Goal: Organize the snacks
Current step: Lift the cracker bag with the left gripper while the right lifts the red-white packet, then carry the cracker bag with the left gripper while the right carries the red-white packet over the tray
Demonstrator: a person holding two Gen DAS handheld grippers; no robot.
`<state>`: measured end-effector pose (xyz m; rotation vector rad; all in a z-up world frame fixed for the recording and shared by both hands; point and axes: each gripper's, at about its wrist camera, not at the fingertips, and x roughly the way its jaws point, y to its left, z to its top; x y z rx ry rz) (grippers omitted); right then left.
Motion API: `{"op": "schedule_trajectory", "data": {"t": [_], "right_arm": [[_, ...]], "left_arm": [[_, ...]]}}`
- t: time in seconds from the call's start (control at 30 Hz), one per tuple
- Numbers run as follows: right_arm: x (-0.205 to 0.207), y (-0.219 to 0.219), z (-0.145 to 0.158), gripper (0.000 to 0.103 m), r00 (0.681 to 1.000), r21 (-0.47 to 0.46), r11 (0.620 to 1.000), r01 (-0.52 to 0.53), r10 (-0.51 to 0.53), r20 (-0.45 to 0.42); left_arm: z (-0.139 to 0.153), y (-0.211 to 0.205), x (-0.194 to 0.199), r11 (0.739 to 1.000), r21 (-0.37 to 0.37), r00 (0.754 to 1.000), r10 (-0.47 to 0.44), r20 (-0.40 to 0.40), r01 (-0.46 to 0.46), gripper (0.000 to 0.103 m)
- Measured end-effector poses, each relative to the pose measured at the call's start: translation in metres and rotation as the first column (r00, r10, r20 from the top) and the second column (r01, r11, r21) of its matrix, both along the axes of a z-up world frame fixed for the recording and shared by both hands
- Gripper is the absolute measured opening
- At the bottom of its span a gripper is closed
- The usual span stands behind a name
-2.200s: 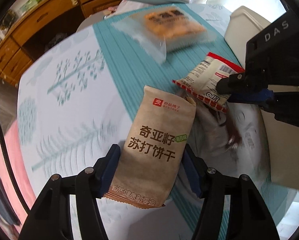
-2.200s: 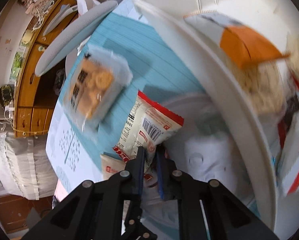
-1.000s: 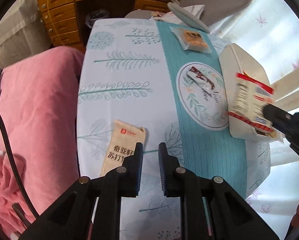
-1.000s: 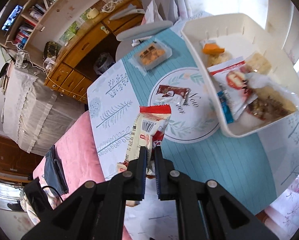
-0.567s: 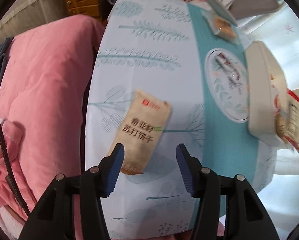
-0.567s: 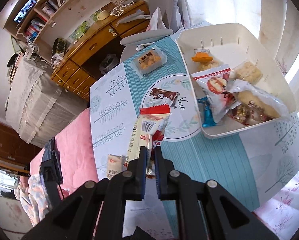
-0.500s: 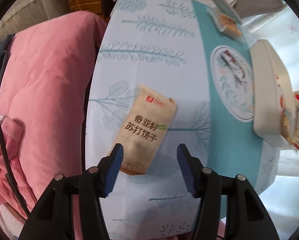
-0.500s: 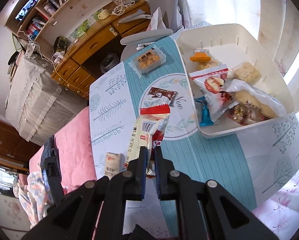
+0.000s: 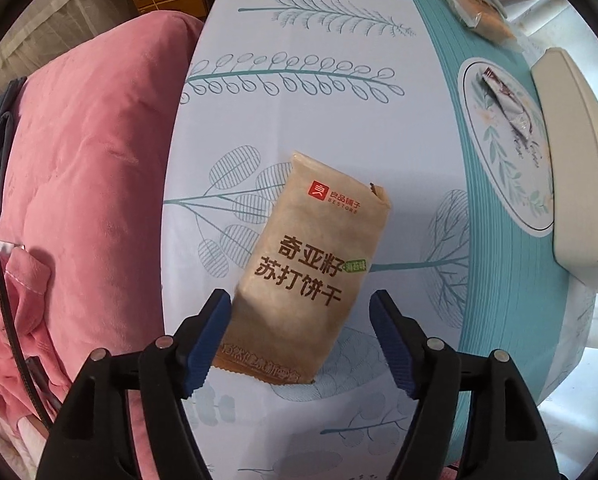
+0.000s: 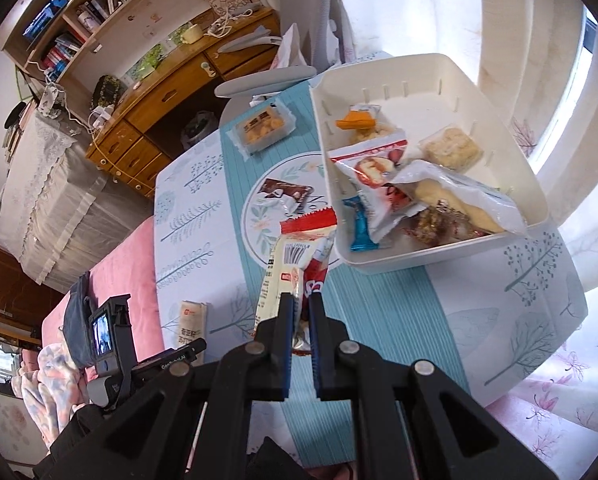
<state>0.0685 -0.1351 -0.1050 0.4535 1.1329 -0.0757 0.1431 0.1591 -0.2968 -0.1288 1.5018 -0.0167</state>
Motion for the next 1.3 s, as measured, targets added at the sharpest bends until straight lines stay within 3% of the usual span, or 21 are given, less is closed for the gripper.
{"op": "schedule_trajectory", "data": {"t": [0.33, 0.43, 0.73, 0.93, 1.3], "right_arm": [[0.004, -0.01, -0.005, 0.007, 1.0, 0.002, 1.0, 0.006, -0.006, -0.021], [0.008, -0.014, -0.007, 0.007, 1.0, 0.005, 1.0, 0.004, -0.004, -0.029], [0.023, -0.031, -0.008, 0.007, 0.999, 0.024, 0.999, -0.039, 0.039, -0.037], [0.034, -0.048, -0.007, 0.007, 0.996, 0.034, 0.996, -0.085, 0.087, -0.035], [0.054, -0.094, -0.007, 0.007, 0.986, 0.034, 0.986, -0.165, 0.165, -0.009]], "left_arm": [[-0.013, -0.001, 0.008, 0.999, 0.049, 1.0, -0.017, -0.018, 0.018, 0.07], [-0.01, -0.004, 0.01, 0.997, 0.068, 1.0, -0.021, -0.008, 0.021, 0.062], [-0.004, -0.015, 0.013, 0.995, 0.076, 0.997, 0.07, -0.044, -0.066, 0.058], [0.014, -0.034, 0.012, 0.993, 0.042, 0.993, 0.116, -0.029, -0.114, 0.058], [0.078, -0.103, 0.02, 0.987, -0.021, 0.987, 0.16, 0.023, -0.159, 0.058]]}}
